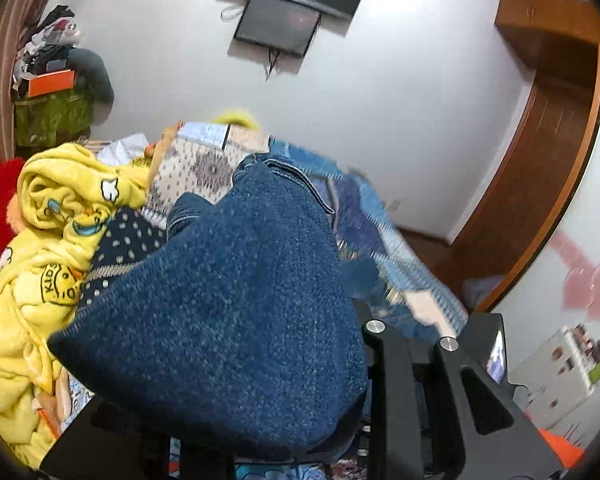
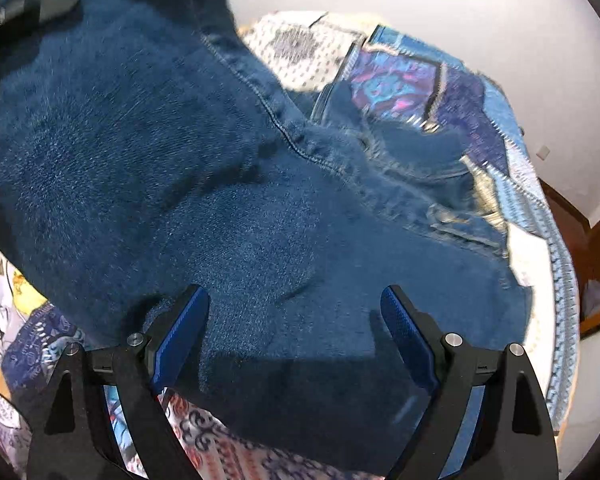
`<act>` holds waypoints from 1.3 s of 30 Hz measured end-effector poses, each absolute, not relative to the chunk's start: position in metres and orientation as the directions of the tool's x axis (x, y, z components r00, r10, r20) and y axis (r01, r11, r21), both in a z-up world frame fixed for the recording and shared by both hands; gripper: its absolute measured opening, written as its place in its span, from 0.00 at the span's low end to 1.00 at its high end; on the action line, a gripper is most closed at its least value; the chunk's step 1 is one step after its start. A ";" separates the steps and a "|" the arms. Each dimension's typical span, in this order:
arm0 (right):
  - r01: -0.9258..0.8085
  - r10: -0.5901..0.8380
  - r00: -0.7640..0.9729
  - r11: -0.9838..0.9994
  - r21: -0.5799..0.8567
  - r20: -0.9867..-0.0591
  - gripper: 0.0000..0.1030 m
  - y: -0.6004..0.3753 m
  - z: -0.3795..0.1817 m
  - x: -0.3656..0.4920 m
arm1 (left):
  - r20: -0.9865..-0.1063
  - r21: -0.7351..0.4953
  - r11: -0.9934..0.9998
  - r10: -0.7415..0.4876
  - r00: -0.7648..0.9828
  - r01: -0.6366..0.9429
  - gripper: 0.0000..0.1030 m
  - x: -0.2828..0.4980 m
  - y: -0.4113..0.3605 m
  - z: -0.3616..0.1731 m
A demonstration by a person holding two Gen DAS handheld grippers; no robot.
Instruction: Fold large clothes
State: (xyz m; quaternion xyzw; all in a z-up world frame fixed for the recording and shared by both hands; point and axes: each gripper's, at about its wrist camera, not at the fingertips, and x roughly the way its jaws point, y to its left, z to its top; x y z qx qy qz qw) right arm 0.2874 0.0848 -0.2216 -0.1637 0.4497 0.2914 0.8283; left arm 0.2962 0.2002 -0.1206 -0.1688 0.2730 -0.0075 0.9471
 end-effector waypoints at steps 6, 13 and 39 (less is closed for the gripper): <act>-0.647 0.416 0.278 0.747 0.152 -0.866 0.85 0.067 -0.240 0.300 | -0.594 -0.288 0.955 -0.120 0.795 -0.071 0.27 0.315 0.183 -0.135; -0.598 0.404 0.298 0.785 0.161 -0.865 0.85 0.011 -0.213 0.292 | -0.585 -0.235 0.972 -0.149 0.797 0.010 0.25 0.332 0.127 -0.107; -0.136 0.259 0.435 0.966 0.221 -0.862 0.85 -0.215 -0.205 0.262 | -0.787 0.191 0.870 -0.140 0.601 0.454 0.48 0.320 -0.106 -0.219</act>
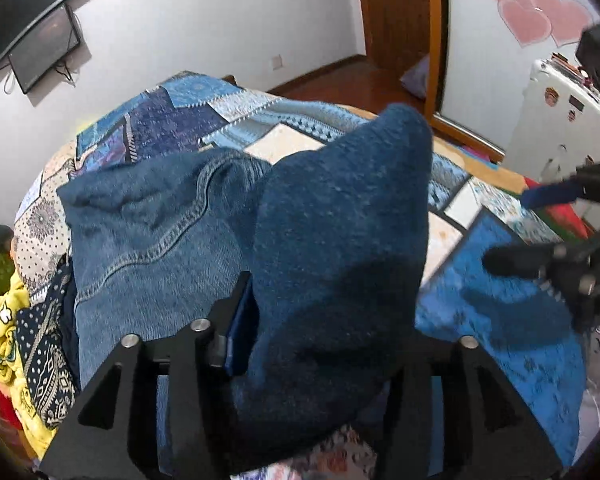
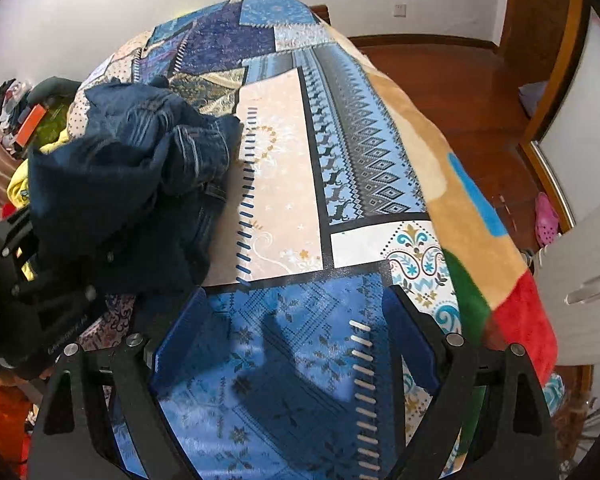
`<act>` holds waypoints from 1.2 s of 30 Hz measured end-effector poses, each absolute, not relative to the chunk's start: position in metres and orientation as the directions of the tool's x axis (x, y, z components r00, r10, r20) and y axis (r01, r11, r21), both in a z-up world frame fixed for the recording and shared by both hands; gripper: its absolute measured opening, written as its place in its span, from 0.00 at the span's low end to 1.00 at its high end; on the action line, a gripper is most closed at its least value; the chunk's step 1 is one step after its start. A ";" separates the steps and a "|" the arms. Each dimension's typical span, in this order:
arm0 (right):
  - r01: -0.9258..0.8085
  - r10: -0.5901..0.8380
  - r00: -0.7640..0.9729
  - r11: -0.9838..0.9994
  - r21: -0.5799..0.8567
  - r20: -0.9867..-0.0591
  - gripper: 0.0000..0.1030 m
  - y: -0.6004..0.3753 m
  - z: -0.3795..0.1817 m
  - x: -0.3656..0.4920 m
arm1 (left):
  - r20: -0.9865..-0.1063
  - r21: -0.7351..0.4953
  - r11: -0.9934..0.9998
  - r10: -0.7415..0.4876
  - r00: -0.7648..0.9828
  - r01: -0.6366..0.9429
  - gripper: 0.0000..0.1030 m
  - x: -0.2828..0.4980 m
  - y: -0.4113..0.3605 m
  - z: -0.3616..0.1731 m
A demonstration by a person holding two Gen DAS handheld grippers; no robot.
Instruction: Fold large clothes
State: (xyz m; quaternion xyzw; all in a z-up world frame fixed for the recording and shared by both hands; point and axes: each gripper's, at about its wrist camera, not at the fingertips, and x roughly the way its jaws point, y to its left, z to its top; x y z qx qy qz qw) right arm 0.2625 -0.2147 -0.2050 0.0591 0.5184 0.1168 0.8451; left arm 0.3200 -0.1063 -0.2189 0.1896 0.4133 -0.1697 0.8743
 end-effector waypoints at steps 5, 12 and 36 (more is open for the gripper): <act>-0.196 0.274 0.498 0.960 0.201 -0.823 0.85 -0.195 -0.179 0.258 | -0.789 0.077 0.866 -0.249 0.561 0.493 0.72 0.294 -0.086 -0.200; -0.297 0.316 0.582 0.940 0.165 -0.749 0.85 -0.160 -0.144 0.255 | -0.713 0.060 0.907 -0.253 0.654 0.416 0.81 0.267 -0.033 -0.156; -0.323 0.262 0.458 0.939 0.116 -0.849 0.89 -0.151 -0.208 0.284 | -0.765 -0.038 0.990 -0.117 0.633 0.137 0.91 0.278 0.071 -0.217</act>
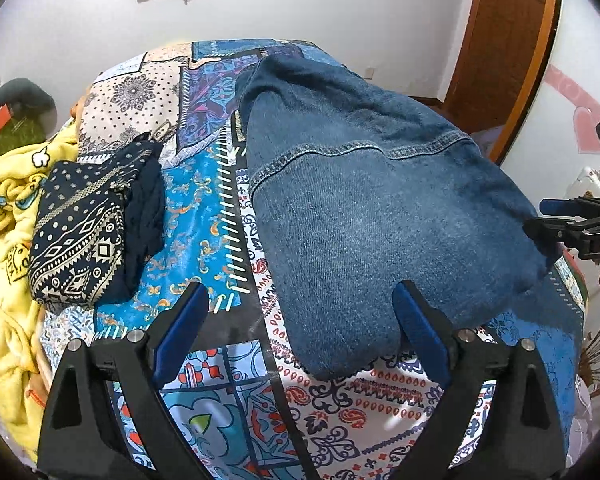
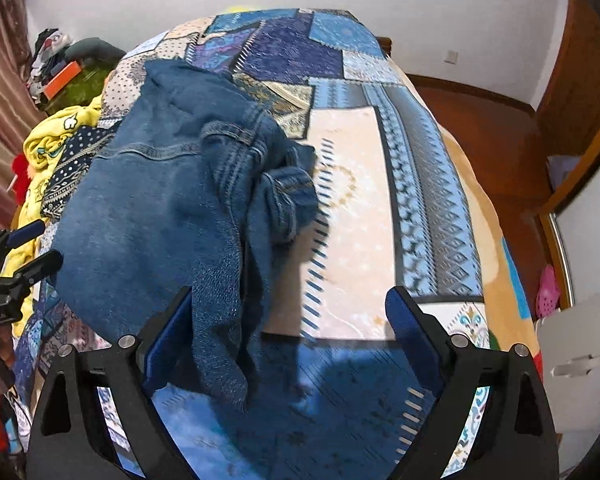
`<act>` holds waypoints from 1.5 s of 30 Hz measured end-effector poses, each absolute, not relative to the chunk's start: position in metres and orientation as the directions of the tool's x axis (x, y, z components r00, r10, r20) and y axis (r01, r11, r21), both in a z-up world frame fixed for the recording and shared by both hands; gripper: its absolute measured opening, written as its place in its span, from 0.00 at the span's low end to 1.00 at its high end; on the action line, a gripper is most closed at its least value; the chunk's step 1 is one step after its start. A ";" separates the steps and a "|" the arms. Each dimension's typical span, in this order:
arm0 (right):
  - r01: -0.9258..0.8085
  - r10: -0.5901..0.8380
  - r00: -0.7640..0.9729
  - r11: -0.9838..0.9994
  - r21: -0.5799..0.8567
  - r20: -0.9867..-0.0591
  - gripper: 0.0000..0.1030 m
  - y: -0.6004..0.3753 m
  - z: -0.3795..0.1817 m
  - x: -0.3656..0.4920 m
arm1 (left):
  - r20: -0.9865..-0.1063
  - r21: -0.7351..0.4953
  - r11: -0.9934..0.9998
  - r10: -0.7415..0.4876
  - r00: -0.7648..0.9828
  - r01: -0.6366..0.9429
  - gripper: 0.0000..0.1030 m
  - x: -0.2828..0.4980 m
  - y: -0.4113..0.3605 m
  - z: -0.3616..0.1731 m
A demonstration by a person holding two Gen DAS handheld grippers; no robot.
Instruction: Fold large clothes
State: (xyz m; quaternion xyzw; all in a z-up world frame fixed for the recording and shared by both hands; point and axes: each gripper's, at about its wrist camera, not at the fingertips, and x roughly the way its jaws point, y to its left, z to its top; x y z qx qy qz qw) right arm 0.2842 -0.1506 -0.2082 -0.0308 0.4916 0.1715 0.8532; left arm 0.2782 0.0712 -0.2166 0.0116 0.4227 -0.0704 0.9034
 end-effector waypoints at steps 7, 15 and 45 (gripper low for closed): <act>-0.385 0.237 0.529 0.923 0.019 -0.815 0.90 -0.132 -0.174 0.286 | -0.744 0.078 0.983 -0.054 0.666 0.167 0.91 0.293 0.071 -0.189; -0.462 0.307 0.540 0.886 0.029 -0.783 0.90 -0.098 -0.157 0.329 | -0.712 0.073 0.985 -0.060 0.700 0.159 0.91 0.358 0.080 -0.162; -0.379 0.486 0.401 0.860 0.342 -0.777 0.90 -0.145 -0.176 0.387 | -0.773 -0.065 0.998 -0.057 0.632 0.011 0.91 0.428 0.137 -0.169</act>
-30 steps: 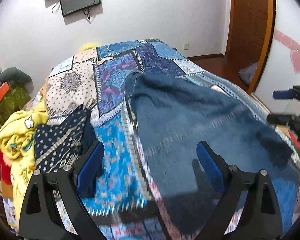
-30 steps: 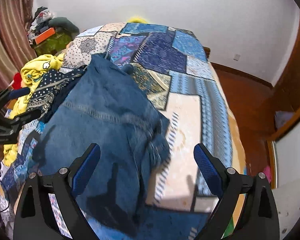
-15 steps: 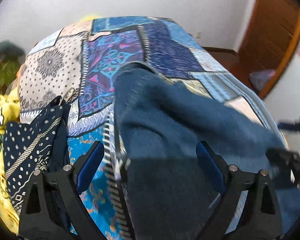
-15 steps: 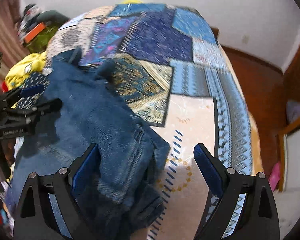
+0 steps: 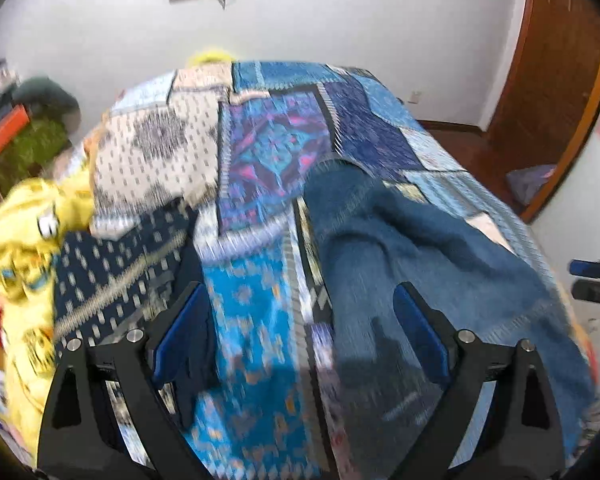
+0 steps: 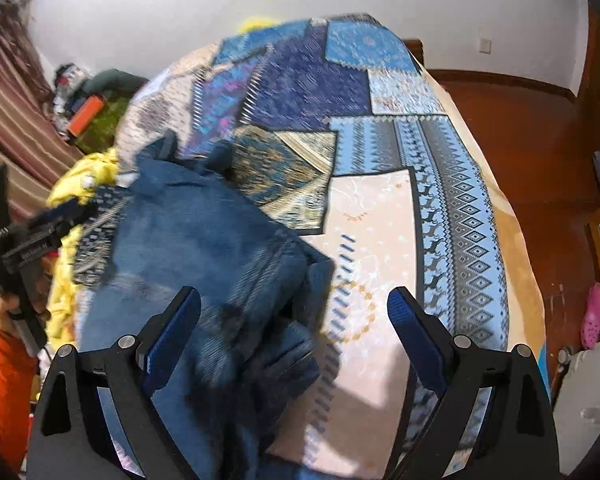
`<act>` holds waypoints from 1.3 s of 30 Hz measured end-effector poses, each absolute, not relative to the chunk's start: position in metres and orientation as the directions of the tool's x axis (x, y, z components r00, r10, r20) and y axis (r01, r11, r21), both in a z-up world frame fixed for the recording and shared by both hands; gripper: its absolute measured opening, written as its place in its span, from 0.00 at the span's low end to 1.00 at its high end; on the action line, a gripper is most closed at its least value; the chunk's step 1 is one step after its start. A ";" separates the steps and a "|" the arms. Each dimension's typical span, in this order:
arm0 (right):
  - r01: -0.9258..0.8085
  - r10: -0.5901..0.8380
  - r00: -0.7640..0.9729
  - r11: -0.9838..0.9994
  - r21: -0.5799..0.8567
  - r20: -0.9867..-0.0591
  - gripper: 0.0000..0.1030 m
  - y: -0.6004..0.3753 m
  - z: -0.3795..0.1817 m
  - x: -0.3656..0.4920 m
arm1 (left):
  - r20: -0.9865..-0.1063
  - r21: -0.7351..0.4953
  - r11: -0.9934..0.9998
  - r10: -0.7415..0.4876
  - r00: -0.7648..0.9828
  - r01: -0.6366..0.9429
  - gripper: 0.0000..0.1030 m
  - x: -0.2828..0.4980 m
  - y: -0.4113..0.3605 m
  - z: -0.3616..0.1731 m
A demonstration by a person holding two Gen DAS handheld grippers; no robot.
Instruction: Fold large clothes
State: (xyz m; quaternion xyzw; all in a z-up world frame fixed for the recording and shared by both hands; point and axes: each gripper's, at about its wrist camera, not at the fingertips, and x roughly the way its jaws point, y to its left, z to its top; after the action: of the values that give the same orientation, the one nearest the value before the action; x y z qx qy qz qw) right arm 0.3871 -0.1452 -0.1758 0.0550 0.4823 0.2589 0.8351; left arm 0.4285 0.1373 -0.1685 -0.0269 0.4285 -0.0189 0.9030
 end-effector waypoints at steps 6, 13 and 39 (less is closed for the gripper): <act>-0.405 0.549 0.339 0.818 0.408 -0.764 0.90 -0.138 -0.181 0.358 | -0.802 -0.203 0.977 -0.200 0.563 0.058 0.91 0.385 0.137 -0.181; -0.318 0.586 0.212 0.798 0.512 -0.782 0.90 -0.138 -0.234 0.351 | -0.843 -0.263 0.959 -0.283 0.457 0.109 0.91 0.356 0.122 -0.210; -0.199 0.706 0.092 0.704 0.682 -0.702 0.90 -0.116 -0.277 0.383 | -0.729 -0.637 0.771 -0.606 0.317 0.006 0.87 0.414 0.108 -0.268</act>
State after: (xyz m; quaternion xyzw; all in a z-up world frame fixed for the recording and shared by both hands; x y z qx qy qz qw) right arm 0.3833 -0.1165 -0.2772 0.2138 0.5933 0.3197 0.7072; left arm 0.4136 0.1080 -0.2683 -0.2731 0.5488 -0.2003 0.7643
